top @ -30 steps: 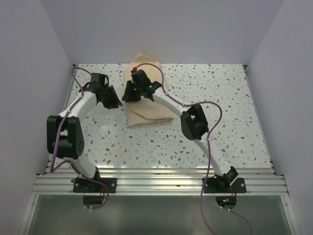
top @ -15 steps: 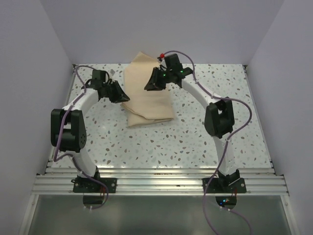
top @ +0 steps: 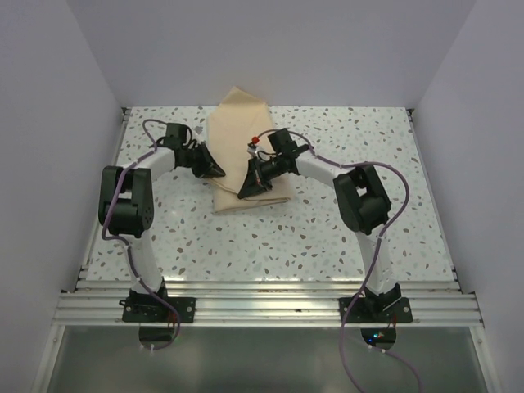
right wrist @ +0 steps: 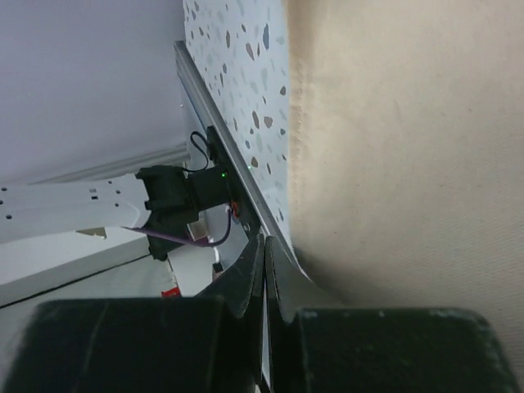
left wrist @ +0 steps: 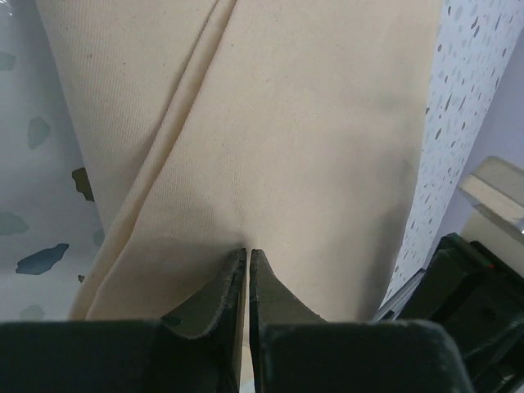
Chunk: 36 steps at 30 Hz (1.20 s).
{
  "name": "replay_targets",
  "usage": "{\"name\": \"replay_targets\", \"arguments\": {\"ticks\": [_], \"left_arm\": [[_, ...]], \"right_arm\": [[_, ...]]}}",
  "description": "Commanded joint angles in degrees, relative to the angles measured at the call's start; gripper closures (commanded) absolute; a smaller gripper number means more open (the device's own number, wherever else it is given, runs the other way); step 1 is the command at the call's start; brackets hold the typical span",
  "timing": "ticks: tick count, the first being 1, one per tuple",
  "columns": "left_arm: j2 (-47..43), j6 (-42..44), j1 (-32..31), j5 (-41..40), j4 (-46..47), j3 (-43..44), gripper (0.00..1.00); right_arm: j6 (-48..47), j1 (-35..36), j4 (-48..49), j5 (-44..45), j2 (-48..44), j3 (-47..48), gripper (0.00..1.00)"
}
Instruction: Prepare the surgical pack
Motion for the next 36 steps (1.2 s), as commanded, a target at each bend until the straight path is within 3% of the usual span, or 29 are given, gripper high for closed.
{"name": "replay_targets", "arguments": {"ticks": [1,7,14,21,36], "left_arm": [[0.24,0.52,-0.08,0.33,0.92,-0.5,0.92],[1.47,2.1,-0.08,-0.37,0.21,-0.68,0.92],[2.08,4.47,0.01,-1.87,-1.98,0.99,0.92],[-0.54,5.62,0.01,-1.52,-4.62,4.59,0.91],[-0.64,4.47,0.36,-1.25,-4.53,6.08,0.9]], "right_arm": [[-2.72,-1.06,1.45,-3.36,-2.07,-5.23,1.0],[-5.0,-2.02,1.55,-2.22,-3.41,-12.2,1.0],[-5.27,-3.69,-0.56,1.91,-5.69,-13.52,1.0],[-5.61,-11.76,-0.91,2.88,-13.42,-17.39,1.0],[-7.46,-15.38,2.44,7.62,-10.17,-27.24,1.0]]}}
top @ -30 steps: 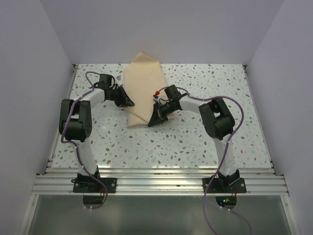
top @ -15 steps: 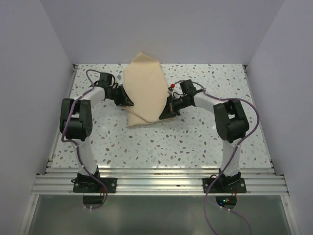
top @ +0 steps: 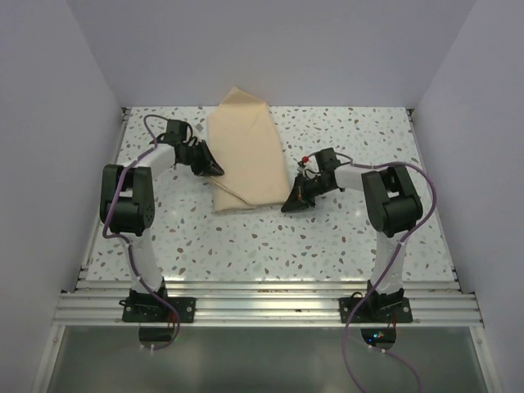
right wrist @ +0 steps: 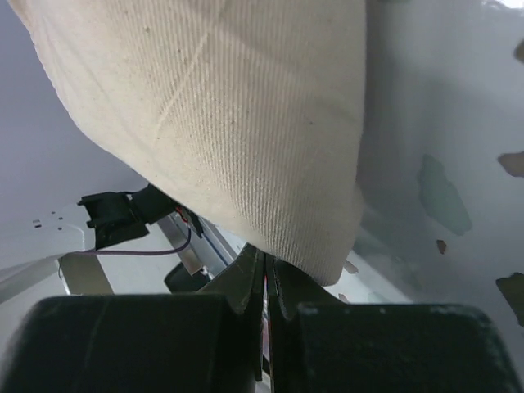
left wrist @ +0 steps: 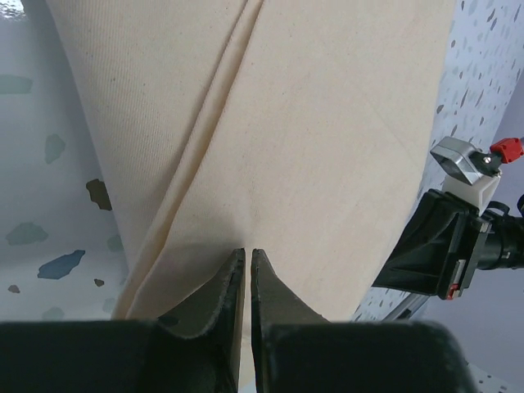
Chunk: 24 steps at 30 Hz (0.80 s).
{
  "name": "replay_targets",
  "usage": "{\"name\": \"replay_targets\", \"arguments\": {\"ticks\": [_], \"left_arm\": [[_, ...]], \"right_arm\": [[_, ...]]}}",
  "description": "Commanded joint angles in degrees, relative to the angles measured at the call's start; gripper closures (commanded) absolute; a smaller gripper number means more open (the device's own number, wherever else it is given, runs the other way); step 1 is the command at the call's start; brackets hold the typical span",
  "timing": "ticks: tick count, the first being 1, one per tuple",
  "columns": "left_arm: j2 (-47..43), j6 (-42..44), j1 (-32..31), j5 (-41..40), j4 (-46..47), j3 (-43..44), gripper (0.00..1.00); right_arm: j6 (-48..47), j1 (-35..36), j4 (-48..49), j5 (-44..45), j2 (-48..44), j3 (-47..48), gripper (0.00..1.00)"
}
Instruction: Prepare the surgical pack
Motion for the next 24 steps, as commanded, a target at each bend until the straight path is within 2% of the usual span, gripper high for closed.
{"name": "replay_targets", "arguments": {"ticks": [1,5,7,9,12,14,15,16,21,24], "left_arm": [[-2.02,1.22,0.32,-0.34,-1.19,3.16,0.9],[-2.19,2.62,0.32,-1.39,-3.3,5.88,0.88],[-2.11,3.07,0.32,-1.13,-2.86,7.29,0.85],[-0.88,2.72,0.4,0.79,-0.32,8.34,0.83],[2.19,0.88,0.49,3.96,5.65,9.93,0.82],[4.64,-0.62,0.58,4.23,10.38,10.8,0.82],[5.62,-2.19,0.58,4.93,12.06,11.24,0.83],[6.5,-2.9,0.67,5.11,13.65,11.68,0.84],[13.18,-6.77,1.28,6.34,20.86,15.99,0.87],[17.13,-7.83,1.72,6.69,22.18,18.71,0.89]], "right_arm": [[-1.41,-1.28,0.66,2.42,-1.17,0.42,1.0],[-2.73,-1.29,-2.69,3.66,-4.51,7.17,1.0],[0.25,-1.37,1.08,3.22,-5.47,11.2,1.0],[6.04,-1.29,8.98,4.43,-4.78,14.72,1.0],[15.36,-1.37,19.17,3.92,2.41,23.31,0.98],[19.92,-1.28,22.96,3.48,10.66,29.21,0.98],[20.82,-1.29,23.33,3.22,13.3,36.03,0.96],[21.35,-1.29,23.16,2.78,18.72,39.67,0.96],[22.24,-1.29,19.74,2.95,32.29,61.35,0.91],[22.58,-1.46,17.88,3.13,38.63,67.9,0.91]]}}
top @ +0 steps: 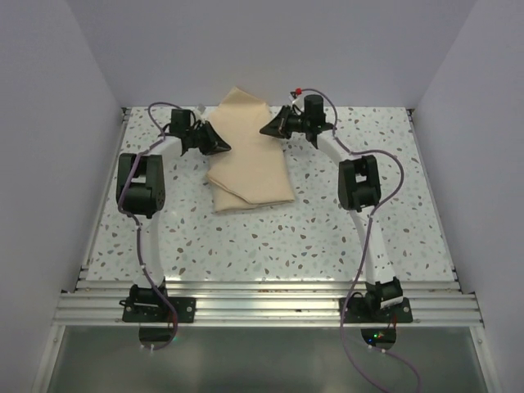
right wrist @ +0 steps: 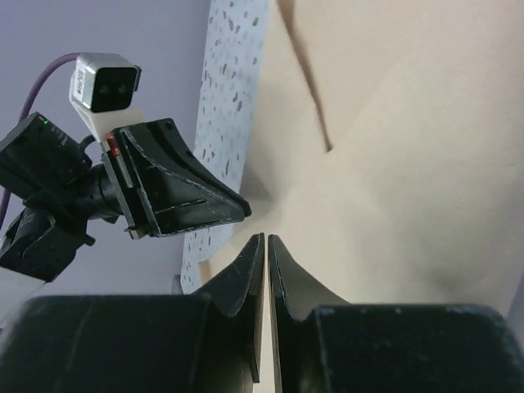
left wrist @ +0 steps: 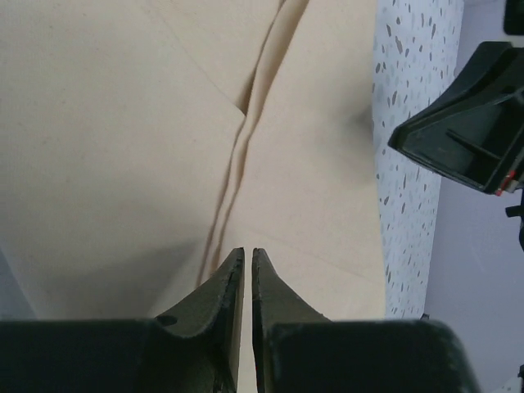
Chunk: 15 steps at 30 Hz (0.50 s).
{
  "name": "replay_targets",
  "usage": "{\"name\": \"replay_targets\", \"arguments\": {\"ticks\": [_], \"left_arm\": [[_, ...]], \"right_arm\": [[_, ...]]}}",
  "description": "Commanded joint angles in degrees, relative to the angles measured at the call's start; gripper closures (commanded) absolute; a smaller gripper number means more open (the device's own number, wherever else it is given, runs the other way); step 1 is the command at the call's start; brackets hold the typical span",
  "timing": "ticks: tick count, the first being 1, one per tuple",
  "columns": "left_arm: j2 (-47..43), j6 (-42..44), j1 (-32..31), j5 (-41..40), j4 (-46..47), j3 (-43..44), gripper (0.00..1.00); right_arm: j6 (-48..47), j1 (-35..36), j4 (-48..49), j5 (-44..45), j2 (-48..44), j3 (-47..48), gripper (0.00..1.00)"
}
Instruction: Prepare the surgical pack
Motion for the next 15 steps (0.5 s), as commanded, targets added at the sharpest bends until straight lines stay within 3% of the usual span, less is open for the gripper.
{"name": "replay_targets", "arguments": {"ticks": [1,5,15], "left_arm": [[2.54,-2.78,1.33,2.04,6.41,3.88,0.89],[5.35,-3.05,2.12,1.87,4.57,5.02,0.89],[9.4,2.4,3.7,1.6,-6.95,4.32,0.92]], "right_arm": [[2.28,-0.28,-2.42,0.2,5.28,7.44,0.91],[1.67,-0.8,-4.27,1.69,7.49,5.35,0.94],[-3.6,-1.42,-8.58,2.4,2.67,-9.85,0.94]]}}
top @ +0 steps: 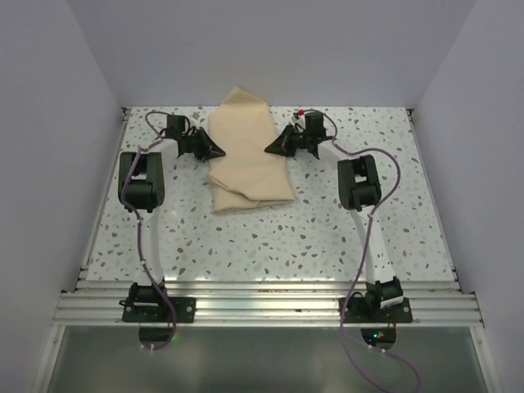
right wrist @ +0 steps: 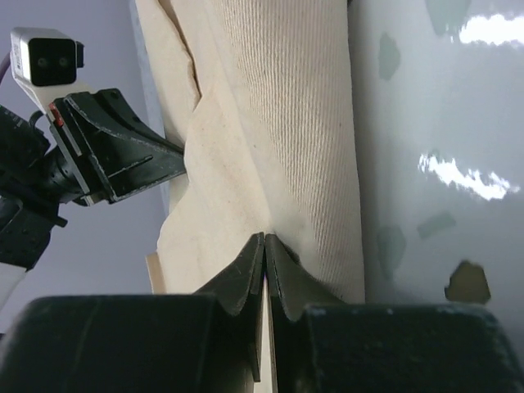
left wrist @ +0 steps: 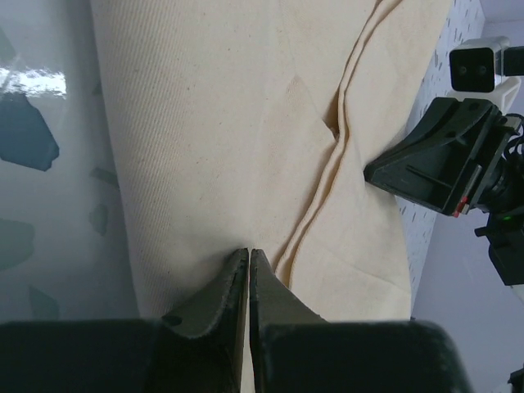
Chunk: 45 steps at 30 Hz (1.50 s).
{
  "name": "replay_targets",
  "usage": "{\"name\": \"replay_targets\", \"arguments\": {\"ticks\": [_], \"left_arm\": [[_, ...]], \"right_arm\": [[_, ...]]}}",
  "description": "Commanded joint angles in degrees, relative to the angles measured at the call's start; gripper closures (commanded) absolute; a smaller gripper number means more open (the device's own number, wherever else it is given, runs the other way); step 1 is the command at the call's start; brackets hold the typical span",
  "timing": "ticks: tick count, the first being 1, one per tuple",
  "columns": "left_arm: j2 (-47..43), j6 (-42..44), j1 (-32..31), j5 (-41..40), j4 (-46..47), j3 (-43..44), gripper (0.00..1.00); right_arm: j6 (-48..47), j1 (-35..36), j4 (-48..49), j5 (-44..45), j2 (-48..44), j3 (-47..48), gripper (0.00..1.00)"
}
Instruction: Prepare the surgical pack
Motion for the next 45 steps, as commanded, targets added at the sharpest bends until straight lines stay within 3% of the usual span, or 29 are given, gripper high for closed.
{"name": "replay_targets", "arguments": {"ticks": [1,8,14,18,21,28,33,45], "left_arm": [[0.35,4.13,0.53,-0.5,-6.25,-1.92,0.92],[-4.57,8.52,0.53,-1.12,-9.06,-9.58,0.93],[-10.37,11.16,0.45,-1.11,-10.03,-16.79,0.93],[-13.89,11.6,0.45,-1.12,-9.86,-17.85,0.93],[-13.72,8.62,0.62,0.2,-6.88,-15.05,0.93],[-3.11,-0.25,0.8,0.99,-0.9,-2.84,0.92],[2.01,-5.62,0.8,1.17,2.18,0.77,0.9],[7.46,-13.26,4.49,0.91,10.27,6.22,0.88]], "right_arm": [[-4.64,-0.4,-6.81,1.35,-4.28,-6.83,0.95],[-5.6,-0.4,-3.91,1.61,-13.16,-25.27,0.97],[-6.39,-0.22,-3.2,0.21,-18.62,-34.95,0.98],[-7.27,-0.22,-1.1,-1.28,-22.31,-36.03,0.98],[-6.66,-0.31,0.4,-1.55,-21.27,-31.2,0.97],[6.16,-0.13,8.83,1.25,-10.73,-16.97,0.96],[7.49,-0.31,3.31,7.66,-2.38,-5.1,0.97],[15.22,-1.18,3.12,18.66,7.12,12.66,0.9]]}}
